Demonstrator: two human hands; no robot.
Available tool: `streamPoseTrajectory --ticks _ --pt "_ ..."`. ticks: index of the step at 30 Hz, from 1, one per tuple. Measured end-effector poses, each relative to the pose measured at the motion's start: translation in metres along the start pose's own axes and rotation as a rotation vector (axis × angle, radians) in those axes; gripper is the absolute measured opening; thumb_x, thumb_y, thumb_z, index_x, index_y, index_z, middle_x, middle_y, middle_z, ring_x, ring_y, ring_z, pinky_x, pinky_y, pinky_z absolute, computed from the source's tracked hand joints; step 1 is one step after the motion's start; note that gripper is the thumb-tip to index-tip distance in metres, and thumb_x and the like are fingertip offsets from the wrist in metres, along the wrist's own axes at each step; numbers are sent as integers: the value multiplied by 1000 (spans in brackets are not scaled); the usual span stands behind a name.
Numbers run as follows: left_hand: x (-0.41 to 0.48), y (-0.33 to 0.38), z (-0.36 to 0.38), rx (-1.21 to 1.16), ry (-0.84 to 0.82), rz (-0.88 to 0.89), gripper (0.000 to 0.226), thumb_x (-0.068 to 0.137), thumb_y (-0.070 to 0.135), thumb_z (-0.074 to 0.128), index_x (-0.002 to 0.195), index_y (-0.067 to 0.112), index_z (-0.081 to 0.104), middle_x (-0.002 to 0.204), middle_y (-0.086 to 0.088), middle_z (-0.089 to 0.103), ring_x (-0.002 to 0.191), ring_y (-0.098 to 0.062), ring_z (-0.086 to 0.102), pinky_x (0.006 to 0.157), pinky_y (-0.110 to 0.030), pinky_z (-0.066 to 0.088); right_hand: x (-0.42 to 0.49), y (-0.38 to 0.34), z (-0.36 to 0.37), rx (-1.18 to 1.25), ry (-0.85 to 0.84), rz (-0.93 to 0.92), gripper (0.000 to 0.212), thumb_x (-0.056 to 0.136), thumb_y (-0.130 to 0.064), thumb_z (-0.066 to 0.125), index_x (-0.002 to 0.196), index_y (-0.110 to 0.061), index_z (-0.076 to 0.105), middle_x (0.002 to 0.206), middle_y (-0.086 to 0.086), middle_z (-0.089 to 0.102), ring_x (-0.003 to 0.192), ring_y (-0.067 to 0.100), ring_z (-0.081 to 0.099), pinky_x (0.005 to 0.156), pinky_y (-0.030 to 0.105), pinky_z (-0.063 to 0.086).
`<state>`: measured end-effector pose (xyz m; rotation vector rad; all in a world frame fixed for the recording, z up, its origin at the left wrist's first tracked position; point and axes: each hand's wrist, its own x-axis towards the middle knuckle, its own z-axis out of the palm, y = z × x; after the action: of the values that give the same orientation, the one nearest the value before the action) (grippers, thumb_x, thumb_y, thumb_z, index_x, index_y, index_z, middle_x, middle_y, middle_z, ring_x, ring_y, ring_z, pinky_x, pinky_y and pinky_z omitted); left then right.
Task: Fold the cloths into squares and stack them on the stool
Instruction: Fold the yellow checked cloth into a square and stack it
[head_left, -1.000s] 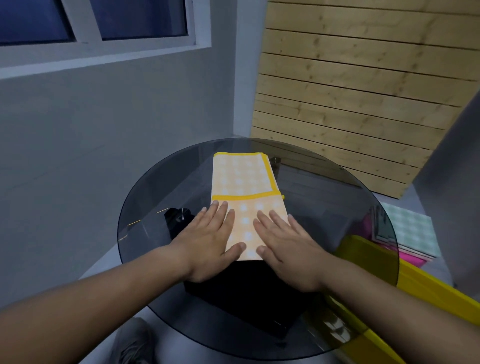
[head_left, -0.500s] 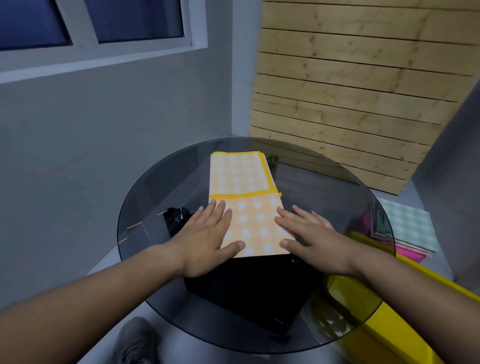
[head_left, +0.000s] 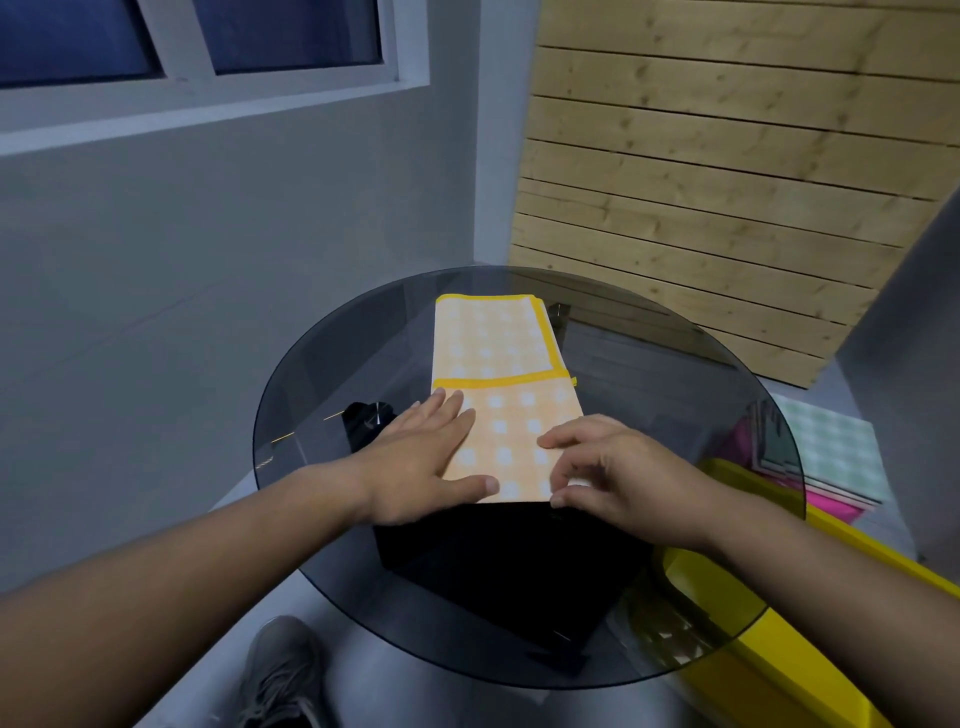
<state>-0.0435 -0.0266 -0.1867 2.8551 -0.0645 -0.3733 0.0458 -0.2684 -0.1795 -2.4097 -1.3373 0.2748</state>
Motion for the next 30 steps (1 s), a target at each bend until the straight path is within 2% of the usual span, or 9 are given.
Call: streamPoseTrajectory --ticks 6,9,13,16,19,21,26,29,30 --pt "-1 2 -4 -47 5 5 88 94 67 41 159 19 5 166 -4 -15 151 -18 -19 122 -35 -5 -2 -1 4 -237 -10 -147 12 98 -36 44 93 -31 54 140 -8 50 126 8 42 99 24 43" --pt "-4 3 -9 -117 -7 7 83 94 65 41 159 25 10 166 0 -12 151 -15 -18 120 -30 -5 -4 0 5 -183 18 -146 19 96 -39 37 93 -27 51 138 -8 51 125 7 43 98 23 43" --pt "-4 -2 -17 -330 -13 -13 79 89 69 46 156 35 22 166 11 0 150 -4 -12 119 -28 -2 -5 -2 0 -32 71 -89 10 98 -35 41 93 -30 48 136 -12 51 121 4 49 95 31 47" --pt "-7 -6 -24 -511 11 14 71 87 66 53 150 39 36 156 24 24 150 -1 4 115 -24 11 -3 -6 -7 73 100 -64 9 94 -42 36 89 -37 42 132 -14 54 114 1 54 91 35 50" --pt "-8 -14 -27 -633 41 20 72 75 72 64 140 45 49 147 23 44 140 -1 37 108 -20 29 0 -12 -13 140 132 -35 11 93 -43 38 88 -36 44 127 -13 58 113 -3 54 91 35 50" --pt "-9 -17 -28 -669 77 28 70 67 75 71 131 50 56 138 25 53 132 2 45 110 -24 33 1 -15 -19 179 155 -13 11 97 -36 43 87 -35 45 123 -14 61 112 -3 56 88 32 50" --pt "-14 -13 -32 -784 243 150 26 89 32 72 115 24 72 112 10 73 111 -6 65 101 -29 46 5 -22 -34 311 263 13 16 98 -29 50 85 -37 54 109 -17 69 99 0 63 78 26 49" --pt "-15 -8 -38 -916 315 169 21 94 13 65 113 13 73 109 4 76 106 -8 69 93 -20 49 11 -25 -41 459 378 23 9 94 -24 62 87 -26 68 97 -5 75 89 12 67 76 32 53" --pt "-16 -6 -41 -959 325 175 22 94 9 63 115 11 73 110 5 76 106 -7 68 92 -18 49 11 -24 -43 519 406 32 6 91 -27 67 88 -25 71 93 -6 75 85 10 67 73 26 52"
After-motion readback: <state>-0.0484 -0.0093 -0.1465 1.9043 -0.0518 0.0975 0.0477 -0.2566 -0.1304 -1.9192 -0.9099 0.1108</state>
